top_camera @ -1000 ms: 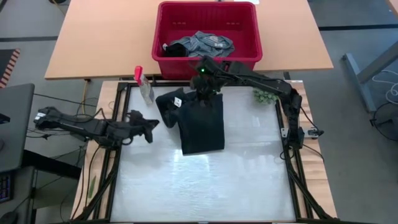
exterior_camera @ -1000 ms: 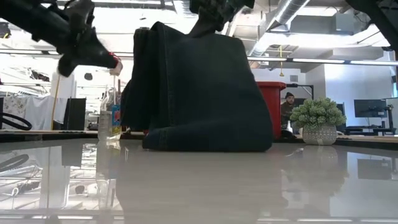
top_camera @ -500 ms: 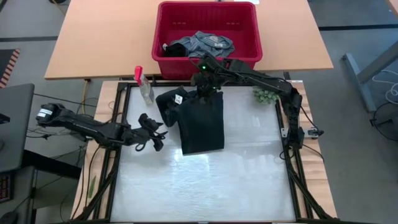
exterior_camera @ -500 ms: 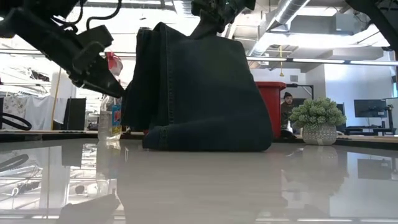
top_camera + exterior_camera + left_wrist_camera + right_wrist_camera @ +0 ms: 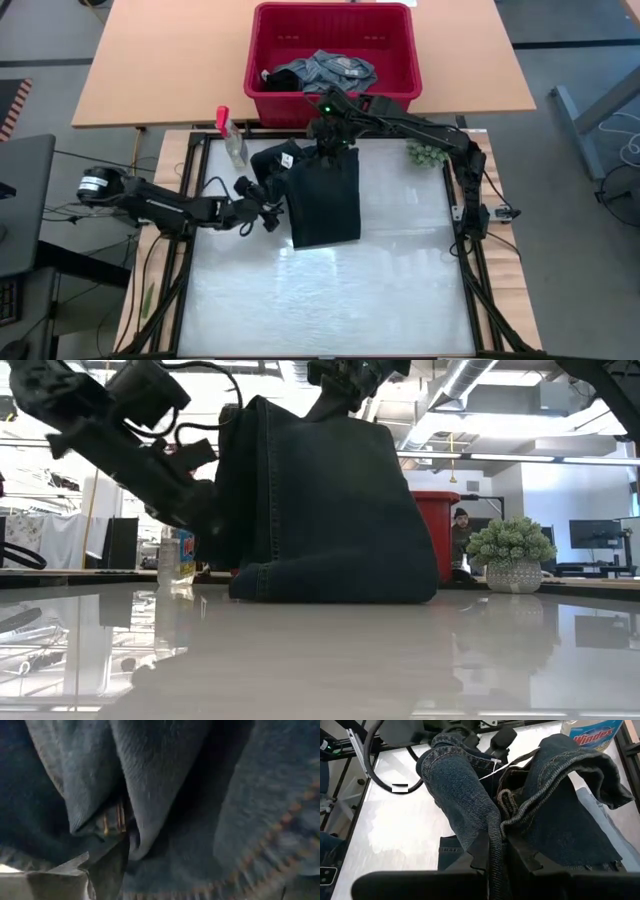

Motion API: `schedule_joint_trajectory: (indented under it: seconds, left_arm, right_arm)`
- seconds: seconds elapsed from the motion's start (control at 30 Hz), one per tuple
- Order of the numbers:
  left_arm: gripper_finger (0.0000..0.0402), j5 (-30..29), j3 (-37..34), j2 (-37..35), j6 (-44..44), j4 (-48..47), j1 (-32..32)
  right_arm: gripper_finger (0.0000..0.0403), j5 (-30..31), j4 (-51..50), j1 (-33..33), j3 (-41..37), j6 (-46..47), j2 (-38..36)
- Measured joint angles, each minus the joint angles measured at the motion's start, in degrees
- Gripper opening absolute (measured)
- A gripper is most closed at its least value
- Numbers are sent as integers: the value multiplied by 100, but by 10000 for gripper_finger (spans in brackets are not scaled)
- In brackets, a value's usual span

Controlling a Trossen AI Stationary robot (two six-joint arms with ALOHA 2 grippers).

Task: Fold Laundry from Bin
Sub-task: Fold the black pants from the red laundry bin

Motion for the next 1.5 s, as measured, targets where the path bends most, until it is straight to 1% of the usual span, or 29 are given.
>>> schedule_joint_trajectory:
  seconds: [0.13, 0.2, 0.23, 0.27, 0.33, 0.47, 0.5, 0.57, 0.7, 0.8, 0.9, 0.93, 0.97, 1.03, 1.1, 1.3, 1.4, 1.43, 1.5]
  left_arm:
    - [296, -10, 0, 381, 188, 503, 253]
    - [272, -6, 0, 520, 192, 627, 356]
    - [254, -8, 0, 563, 196, 646, 388]
    - [231, -9, 4, 591, 226, 663, 409]
    - [173, -13, 47, 599, 305, 637, 417]
    - [35, -14, 237, 531, 582, 449, 419]
    - [19, -47, 313, 513, 612, 366, 422]
    - [11, -315, 504, 507, 784, 98, 422]
    - [3, -783, 977, 507, 1419, -381, 438]
    - [2, -916, 1323, 505, 1824, -419, 506]
    - [1, -864, 1678, 502, 1929, -394, 602]
    - [1, -703, 1791, 500, 1899, -393, 638]
    - [1, -397, 1898, 498, 1828, -403, 666]
    - [1, 419, 2062, 496, 1658, -441, 685]
    - [1, 1082, 2156, 496, 1347, -432, 598]
    - [0, 2405, 2304, 496, 991, 2, 301]
    - [0, 3213, 2290, 496, 416, 42, 192]
    - [0, 3401, 2259, 496, 232, 45, 141]
    - [0, 3578, 2170, 496, -152, 84, 21]
  right_arm:
    - [62, 0, -60, 4, 2, 14, 0]
    - [62, -2, -96, 18, 2, 13, 0]
    - [62, -1, -111, 25, 2, 13, 0]
    - [62, 0, -118, 35, 2, 14, 1]
    - [62, -2, -134, 44, 2, 13, 0]
    - [62, -3, -162, 57, 2, 14, 0]
    - [62, -2, -162, 57, 2, 15, 0]
    - [62, -2, -164, 57, 2, 12, -4]
    - [62, 121, -223, 42, 26, -121, -118]
    - [62, 388, -236, 41, 108, -154, -241]
    - [62, 472, -260, 35, 173, -152, -407]
    - [62, 476, -269, 28, 175, -111, -471]
    - [62, 474, -310, 21, 177, -63, -522]
    - [62, 472, -404, -9, 181, 92, -605]
    - [62, 486, -562, -30, 181, 193, -632]
    - [62, 797, -837, 49, 163, 262, -625]
    - [62, 884, -822, 106, 49, 337, -625]
    - [62, 915, -837, 132, 18, 356, -616]
    - [62, 914, -903, 182, 11, 392, -601]
